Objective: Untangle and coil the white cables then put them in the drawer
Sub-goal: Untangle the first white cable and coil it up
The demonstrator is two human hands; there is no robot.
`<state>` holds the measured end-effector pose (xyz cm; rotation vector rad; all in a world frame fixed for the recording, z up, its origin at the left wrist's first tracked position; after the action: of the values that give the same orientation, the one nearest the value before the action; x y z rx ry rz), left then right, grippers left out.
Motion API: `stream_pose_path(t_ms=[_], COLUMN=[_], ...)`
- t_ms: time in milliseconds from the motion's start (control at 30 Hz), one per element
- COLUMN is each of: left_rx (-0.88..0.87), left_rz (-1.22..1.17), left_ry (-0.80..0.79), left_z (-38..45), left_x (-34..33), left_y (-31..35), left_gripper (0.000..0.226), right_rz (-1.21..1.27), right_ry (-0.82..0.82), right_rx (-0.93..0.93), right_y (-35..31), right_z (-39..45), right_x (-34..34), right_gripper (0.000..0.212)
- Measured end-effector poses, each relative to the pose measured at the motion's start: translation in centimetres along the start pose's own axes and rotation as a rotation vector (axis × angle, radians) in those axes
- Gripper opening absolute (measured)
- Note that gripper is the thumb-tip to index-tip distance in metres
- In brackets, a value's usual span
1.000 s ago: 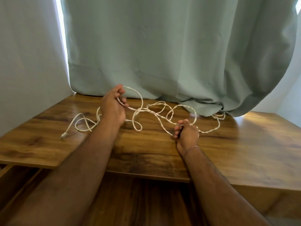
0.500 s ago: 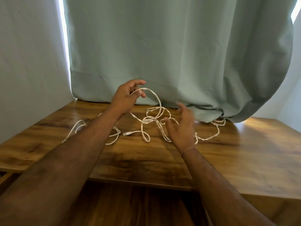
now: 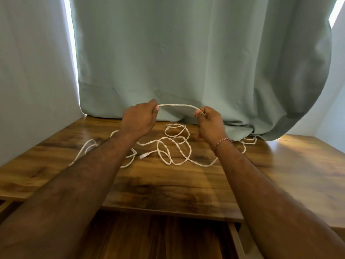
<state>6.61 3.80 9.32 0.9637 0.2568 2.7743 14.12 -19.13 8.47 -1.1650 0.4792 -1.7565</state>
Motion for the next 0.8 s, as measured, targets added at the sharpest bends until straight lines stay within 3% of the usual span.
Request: stream_pose_path(t_ms=[100, 200, 333, 433, 533, 700, 800], left_rx=[0.094, 0.197, 0.231, 0.187, 0.200, 0.233, 0.272], left_rz=[-0.050, -0.153, -0.264, -0.209, -0.275, -0.517, -0.709], left_ry=[0.022, -0.060, -0.127, -0.171, -0.230, -0.296, -0.338], left_z=[0.2, 0.0, -1.3, -2.6, -3.2, -3.5, -3.4], left_x=[-0.5, -2.2, -3.9, -4.6, -5.3, -5.7, -5.7], left_y=[0.4, 0.2, 0.9, 2.0, 2.7, 4.7, 6.0], left_gripper=[0.033, 0.031, 0.027, 0.027, 0.025, 0.024, 0.019], right_rz=[0.439, 0.744, 0.968, 0.965, 1.052, 1.185, 1.160], right_ry=[-0.249, -0.389, -0.575, -0.674, -0.618, -0.484, -0.330], right_rx=[-0.263, -0.386, -0.315, -0.189, -0.139, -0.072, -0.061], right_y=[-0.1, 0.0, -1.1, -2.4, -3.4, -4.5, -4.1], right_z=[-1.9, -3.5, -4.7, -5.3, -5.1, -3.5, -2.1], right_x=[-1.6, -3.2, -4.8, -5.6, -5.5, -4.3, -3.1], right_gripper=[0.034, 0.049, 0.054, 0.058, 0.054, 0.023, 0.032])
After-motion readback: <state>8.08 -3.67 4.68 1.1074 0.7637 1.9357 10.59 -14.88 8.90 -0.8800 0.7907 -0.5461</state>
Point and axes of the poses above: each hand's wrist, its own z-axis towards the middle knuckle, its own x-axis out of the back of the hand, y = z × x, the point moved 6 cm from there along z, towards the middle knuckle, and after that the axes turned 12 degrees about -z, right-handed, at the moved point
